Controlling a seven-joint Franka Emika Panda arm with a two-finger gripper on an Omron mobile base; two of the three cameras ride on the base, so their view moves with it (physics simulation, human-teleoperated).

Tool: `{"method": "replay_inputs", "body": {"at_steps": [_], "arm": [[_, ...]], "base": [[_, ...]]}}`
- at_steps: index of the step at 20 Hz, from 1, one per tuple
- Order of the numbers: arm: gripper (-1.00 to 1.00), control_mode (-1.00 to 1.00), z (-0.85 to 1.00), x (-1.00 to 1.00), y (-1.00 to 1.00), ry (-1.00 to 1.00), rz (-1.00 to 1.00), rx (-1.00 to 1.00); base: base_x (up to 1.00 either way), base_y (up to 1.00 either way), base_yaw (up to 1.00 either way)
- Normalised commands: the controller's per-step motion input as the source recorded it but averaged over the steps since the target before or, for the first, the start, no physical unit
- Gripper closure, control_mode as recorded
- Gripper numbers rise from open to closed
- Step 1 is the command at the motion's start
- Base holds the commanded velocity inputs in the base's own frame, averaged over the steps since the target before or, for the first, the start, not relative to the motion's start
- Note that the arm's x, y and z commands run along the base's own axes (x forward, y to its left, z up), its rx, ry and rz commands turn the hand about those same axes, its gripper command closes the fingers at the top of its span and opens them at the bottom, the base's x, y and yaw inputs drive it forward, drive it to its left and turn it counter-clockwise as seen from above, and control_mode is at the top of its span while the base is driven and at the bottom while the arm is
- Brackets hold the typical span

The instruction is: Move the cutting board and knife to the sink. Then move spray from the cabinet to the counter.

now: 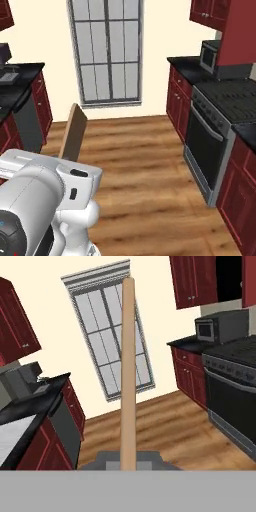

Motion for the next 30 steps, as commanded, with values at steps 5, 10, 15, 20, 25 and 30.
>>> {"method": "replay_inputs", "body": {"at_steps": [5, 10, 15, 20, 25, 30], "arm": [[1.0, 1.0, 0.0, 0.0, 0.0, 0.0, 0.0, 0.0], [1.0, 1.0, 0.0, 0.0, 0.0, 0.0, 0.0, 0.0], [1.0, 1.0, 0.0, 0.0, 0.0, 0.0, 0.0, 0.0], [1.0, 1.0, 0.0, 0.0, 0.0, 0.0, 0.0, 0.0], [1.0, 1.0, 0.0, 0.0, 0.0, 0.0, 0.0, 0.0], [1.0, 1.0, 0.0, 0.0, 0.0, 0.0, 0.0, 0.0]], "base": [[0.78, 0.13, 0.49], [0.88, 0.03, 0.52], [0.97, 0.0, 0.55], [0.75, 0.0, 0.62], [0.33, 0.06, 0.63], [0.11, 0.1, 0.63]]}}
